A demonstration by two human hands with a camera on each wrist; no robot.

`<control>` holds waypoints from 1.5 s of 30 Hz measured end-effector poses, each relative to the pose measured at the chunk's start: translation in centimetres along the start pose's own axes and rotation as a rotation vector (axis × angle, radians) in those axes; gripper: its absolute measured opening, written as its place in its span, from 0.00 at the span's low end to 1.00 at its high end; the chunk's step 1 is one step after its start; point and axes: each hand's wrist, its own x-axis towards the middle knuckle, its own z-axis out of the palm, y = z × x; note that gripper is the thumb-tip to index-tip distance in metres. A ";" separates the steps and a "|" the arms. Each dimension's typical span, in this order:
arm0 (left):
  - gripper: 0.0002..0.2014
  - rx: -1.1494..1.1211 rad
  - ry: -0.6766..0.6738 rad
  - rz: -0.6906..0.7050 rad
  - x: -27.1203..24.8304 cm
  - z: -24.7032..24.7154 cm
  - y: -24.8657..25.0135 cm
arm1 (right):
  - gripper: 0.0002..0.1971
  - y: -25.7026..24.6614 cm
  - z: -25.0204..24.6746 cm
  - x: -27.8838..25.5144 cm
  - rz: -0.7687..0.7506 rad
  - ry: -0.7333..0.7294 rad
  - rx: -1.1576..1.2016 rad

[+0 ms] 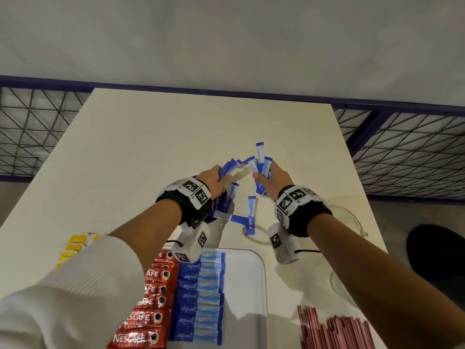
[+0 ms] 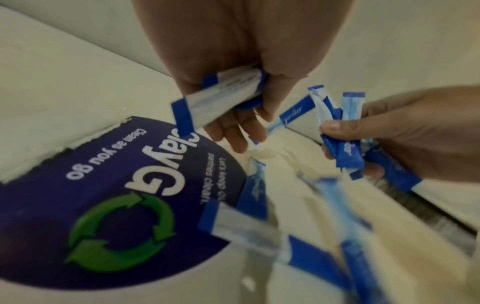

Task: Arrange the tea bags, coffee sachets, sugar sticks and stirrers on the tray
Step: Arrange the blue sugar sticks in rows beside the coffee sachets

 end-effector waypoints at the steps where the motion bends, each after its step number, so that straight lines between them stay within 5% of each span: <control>1: 0.18 -0.066 0.016 -0.010 -0.2 -0.3 0.1 | 0.28 -0.2 -0.3 -0.2 -0.027 0.020 0.028; 6: 0.19 -0.436 0.030 -0.026 -1.9 -1.8 0.9 | 0.21 -2.7 -1.2 -2.6 -0.191 0.010 0.085; 10: 0.18 -0.723 0.019 -0.019 -4.3 -2.2 1.6 | 0.03 -4.8 -0.7 -5.4 -0.264 -0.091 0.149; 13: 0.15 -0.759 0.038 -0.026 -6.5 -2.2 1.9 | 0.13 -5.8 0.5 -7.4 -0.242 -0.122 0.153; 19: 0.15 -0.777 0.081 0.021 -11.2 -1.7 0.1 | 0.05 -6.2 2.8 -11.9 -0.242 -0.209 0.220; 23: 0.19 -0.761 0.069 0.058 -14.1 -1.3 -2.5 | 0.05 -6.1 5.1 -15.0 -0.124 -0.299 0.476; 25: 0.17 -0.793 0.105 0.021 -15.3 -1.4 -3.8 | 0.13 -6.0 6.2 -16.5 -0.082 -0.289 0.602; 30: 0.16 -0.799 0.097 -0.011 -18.0 -1.6 -6.3 | 0.23 -5.6 8.8 -20.2 -0.050 -0.215 0.856; 36: 0.10 -1.027 0.007 0.006 -21.6 -1.3 -7.6 | 0.01 -5.0 11.1 -23.9 0.019 -0.045 1.000; 40: 0.08 -1.044 -0.116 0.030 -23.1 -0.2 -8.5 | 0.05 -3.5 12.7 -24.8 0.093 0.139 0.981; 43: 0.19 -0.919 -0.171 0.001 -23.6 0.9 -9.1 | 0.05 -2.4 13.0 -26.0 0.095 0.198 1.019; 45: 0.12 -0.883 -0.255 0.003 -24.1 1.4 -9.3 | 0.06 -1.6 13.2 -26.7 0.074 0.235 1.054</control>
